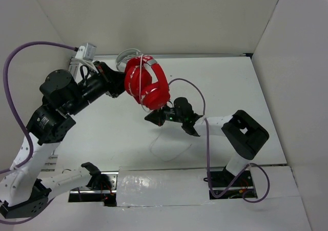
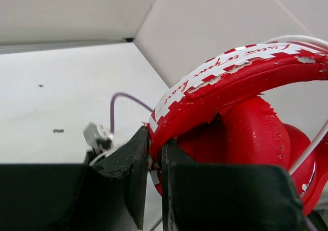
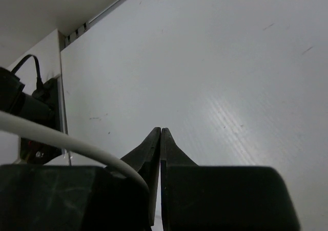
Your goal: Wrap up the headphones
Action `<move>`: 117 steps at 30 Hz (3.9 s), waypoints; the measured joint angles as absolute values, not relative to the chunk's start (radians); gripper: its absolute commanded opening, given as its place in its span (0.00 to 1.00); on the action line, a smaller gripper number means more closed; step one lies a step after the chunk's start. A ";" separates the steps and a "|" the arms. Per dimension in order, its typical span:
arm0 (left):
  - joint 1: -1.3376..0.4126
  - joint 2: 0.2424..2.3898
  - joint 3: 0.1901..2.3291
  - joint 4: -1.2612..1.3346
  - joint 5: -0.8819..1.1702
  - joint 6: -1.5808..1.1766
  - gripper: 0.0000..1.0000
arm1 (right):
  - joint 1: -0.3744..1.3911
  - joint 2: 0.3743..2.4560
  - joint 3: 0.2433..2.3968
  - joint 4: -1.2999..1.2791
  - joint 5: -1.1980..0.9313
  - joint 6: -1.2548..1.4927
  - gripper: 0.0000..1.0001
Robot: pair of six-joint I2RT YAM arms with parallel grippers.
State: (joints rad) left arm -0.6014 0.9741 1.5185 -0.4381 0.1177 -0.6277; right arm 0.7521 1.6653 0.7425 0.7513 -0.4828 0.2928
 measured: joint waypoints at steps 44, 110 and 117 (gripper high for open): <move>-0.245 1.556 1.349 -0.738 -0.395 -0.939 0.00 | 1.456 0.918 1.007 -0.235 0.601 0.157 0.00; -0.642 1.036 0.908 -0.398 0.087 -0.343 0.00 | 0.399 1.071 1.197 -0.032 0.057 0.024 0.00; -0.645 0.912 0.880 -0.385 0.183 -0.336 0.00 | 0.373 1.189 1.179 -0.036 0.033 0.038 0.00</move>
